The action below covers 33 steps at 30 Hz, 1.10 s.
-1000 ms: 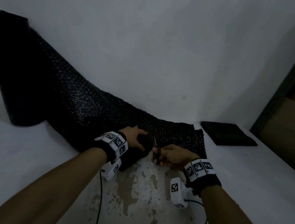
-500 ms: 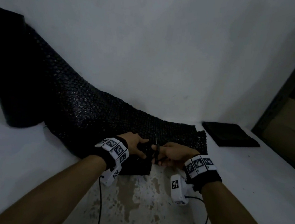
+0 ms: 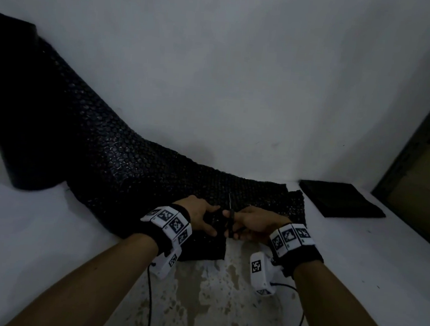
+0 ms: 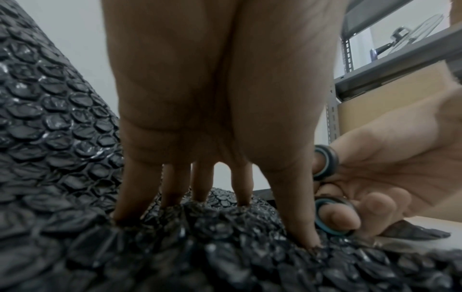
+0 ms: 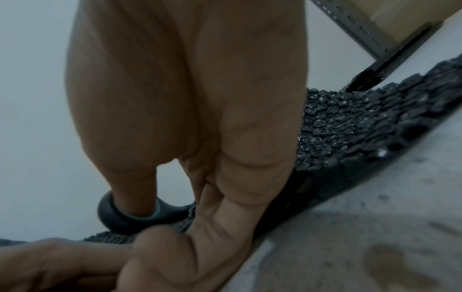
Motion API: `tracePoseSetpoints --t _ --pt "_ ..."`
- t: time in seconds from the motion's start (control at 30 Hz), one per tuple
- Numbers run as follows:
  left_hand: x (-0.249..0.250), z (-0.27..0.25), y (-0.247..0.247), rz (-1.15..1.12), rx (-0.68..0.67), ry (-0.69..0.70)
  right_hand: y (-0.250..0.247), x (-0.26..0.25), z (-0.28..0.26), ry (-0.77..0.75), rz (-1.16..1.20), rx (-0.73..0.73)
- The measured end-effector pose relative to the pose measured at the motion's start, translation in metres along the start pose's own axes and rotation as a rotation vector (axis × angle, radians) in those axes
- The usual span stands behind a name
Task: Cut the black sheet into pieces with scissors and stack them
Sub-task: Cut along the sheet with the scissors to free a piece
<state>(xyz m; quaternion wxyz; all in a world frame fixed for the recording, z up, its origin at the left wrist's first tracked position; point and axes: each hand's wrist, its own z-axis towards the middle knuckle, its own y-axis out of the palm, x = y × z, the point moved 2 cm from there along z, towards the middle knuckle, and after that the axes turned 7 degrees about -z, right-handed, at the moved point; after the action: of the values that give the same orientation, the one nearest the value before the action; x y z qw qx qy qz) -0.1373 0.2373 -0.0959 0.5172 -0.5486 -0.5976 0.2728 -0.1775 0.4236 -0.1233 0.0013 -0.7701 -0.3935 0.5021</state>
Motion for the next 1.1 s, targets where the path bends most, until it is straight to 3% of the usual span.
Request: tracePoseSetpoints --t 0.23,0.57,1.1 --pt "0.001 -0.003 0.000 -0.007 0.007 -0.001 0.001 0.012 0.001 -0.096 -0.038 0.025" --pt "0.002 -0.006 0.000 0.001 0.008 -0.011 0.002 0.005 -0.014 -0.054 0.029 -0.031" --pt "0.001 -0.011 0.002 -0.025 -0.025 0.007 -0.005 -0.007 0.007 0.008 0.029 0.006"
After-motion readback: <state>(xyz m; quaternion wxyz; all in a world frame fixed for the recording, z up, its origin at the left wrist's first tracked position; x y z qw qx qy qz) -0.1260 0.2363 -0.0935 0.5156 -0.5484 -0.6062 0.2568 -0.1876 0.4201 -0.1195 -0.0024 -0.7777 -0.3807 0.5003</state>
